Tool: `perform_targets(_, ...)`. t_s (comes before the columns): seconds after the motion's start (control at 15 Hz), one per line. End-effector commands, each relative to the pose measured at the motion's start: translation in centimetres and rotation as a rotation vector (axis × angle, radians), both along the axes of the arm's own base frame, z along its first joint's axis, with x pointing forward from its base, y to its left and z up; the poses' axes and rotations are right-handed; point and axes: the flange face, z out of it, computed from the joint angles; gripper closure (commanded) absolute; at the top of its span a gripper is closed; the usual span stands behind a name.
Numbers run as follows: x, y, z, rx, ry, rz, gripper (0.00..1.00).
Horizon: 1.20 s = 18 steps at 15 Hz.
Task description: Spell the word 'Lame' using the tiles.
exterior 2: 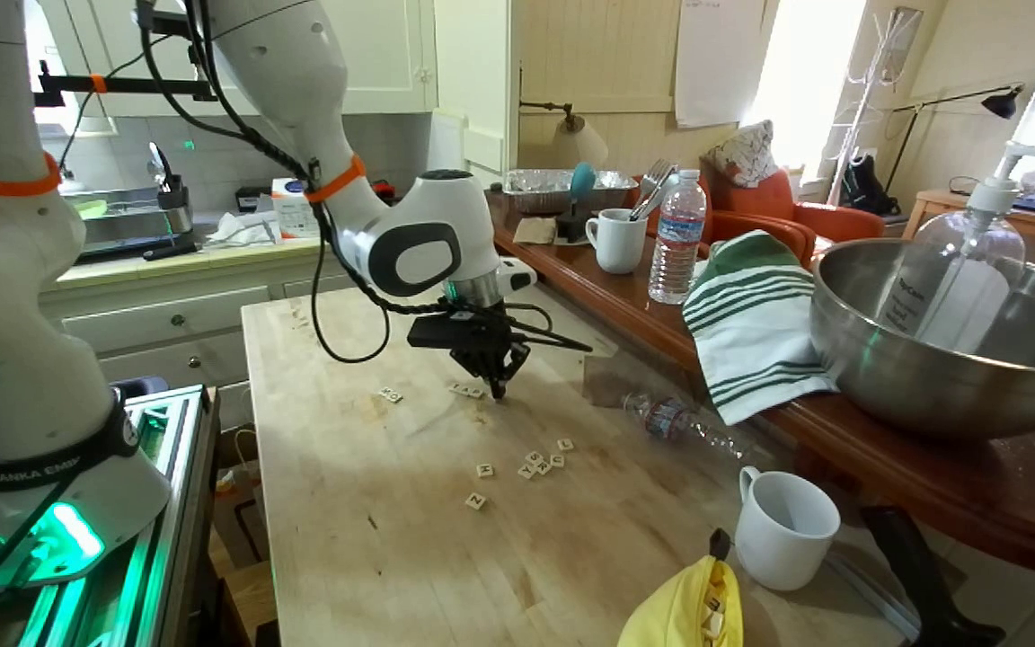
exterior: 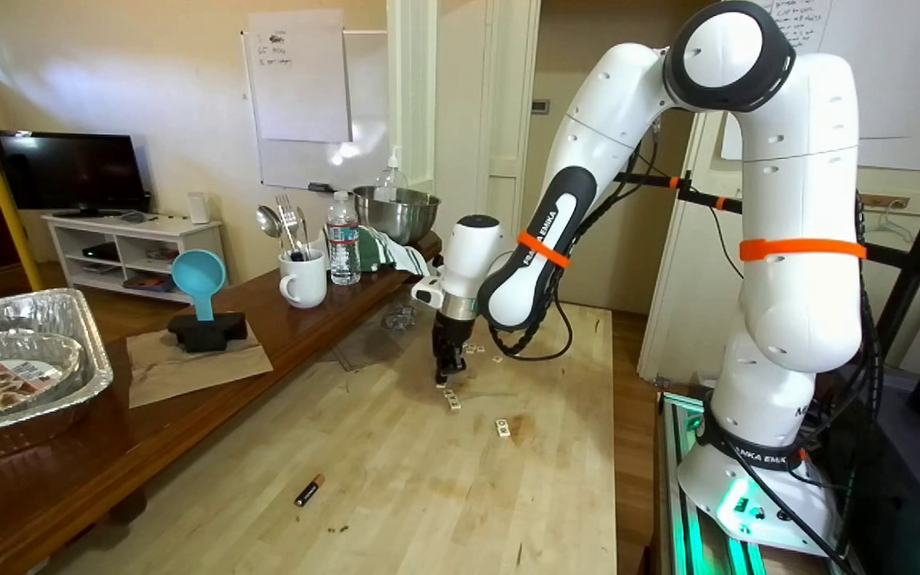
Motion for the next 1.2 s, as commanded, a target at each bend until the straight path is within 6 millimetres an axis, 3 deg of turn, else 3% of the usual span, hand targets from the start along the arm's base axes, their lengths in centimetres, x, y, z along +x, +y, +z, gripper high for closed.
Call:
perform_targets(0.0, -1.1, 0.2, -0.8, -0.019, -0.001, 0.098, 1.00)
perform_targets(1.13, -3.5, 0.4, -1.1, -0.058, -0.036, 0.333, 1.00)
